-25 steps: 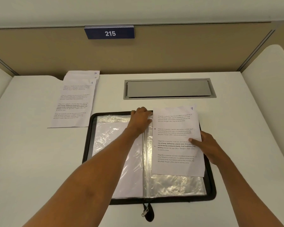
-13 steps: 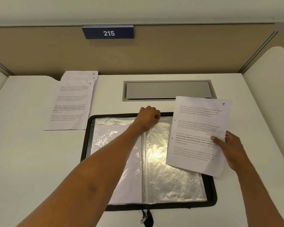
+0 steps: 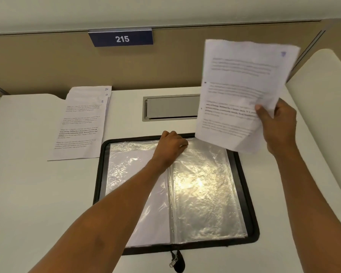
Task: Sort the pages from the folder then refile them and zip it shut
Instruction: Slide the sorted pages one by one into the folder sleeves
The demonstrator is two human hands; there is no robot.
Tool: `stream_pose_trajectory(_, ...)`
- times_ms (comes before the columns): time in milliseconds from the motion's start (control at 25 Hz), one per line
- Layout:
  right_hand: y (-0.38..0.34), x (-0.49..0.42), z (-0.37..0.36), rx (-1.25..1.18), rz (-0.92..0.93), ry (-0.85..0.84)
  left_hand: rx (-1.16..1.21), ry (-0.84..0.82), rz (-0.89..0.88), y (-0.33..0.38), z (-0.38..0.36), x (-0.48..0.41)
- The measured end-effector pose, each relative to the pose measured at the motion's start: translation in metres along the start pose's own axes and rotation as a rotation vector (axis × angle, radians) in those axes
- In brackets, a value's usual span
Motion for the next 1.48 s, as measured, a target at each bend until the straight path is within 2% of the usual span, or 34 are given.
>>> stream_pose_trajectory(160,-0.027,-0.033,-0.044,0.077,0.17,-0.132,0.018,0.063,-0.014,0.0,-0.001,0.006)
stream_pose_trajectory(280,-0.025,-0.053,-0.075,0.144,0.21,-0.279,0.015,0.094,-0.026,0.0,0.003,0.002)
stream_pose_trajectory(560,-0.002,-0.065,-0.119,0.305,0.118,-0.44,0.032,0.095,-0.036,-0.006,0.003,-0.008)
stream_pose_trajectory(720,0.006,-0.074,-0.139,0.302,0.014,-0.562,0.065,0.091,-0.012,-0.008,-0.003,-0.013)
stream_pose_trajectory(880,0.021,-0.082,-0.153,0.262,-0.1,-0.613,0.188,-0.012,0.1,-0.003,-0.007,-0.02)
stream_pose_trajectory(1040,0.043,-0.074,-0.164,0.338,-0.11,-0.602,0.264,-0.114,0.191,0.004,-0.016,-0.02)
stream_pose_trajectory(1200,0.058,-0.065,-0.154,0.434,-0.187,-0.68,0.274,-0.169,0.209,0.015,-0.028,-0.024)
stream_pose_trajectory(1480,0.081,-0.043,-0.138,0.306,-0.404,-0.52,0.367,-0.153,0.236,0.053,-0.04,-0.034)
Point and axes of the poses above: each hand's wrist, its own x-axis away from the middle knuckle, its own z-axis out of the back of the hand, y = z × x, the point moved 1 cm from there along -x, towards the middle knuckle, and after that the axes turned 5 degrees about y, right-handed, at the moved point
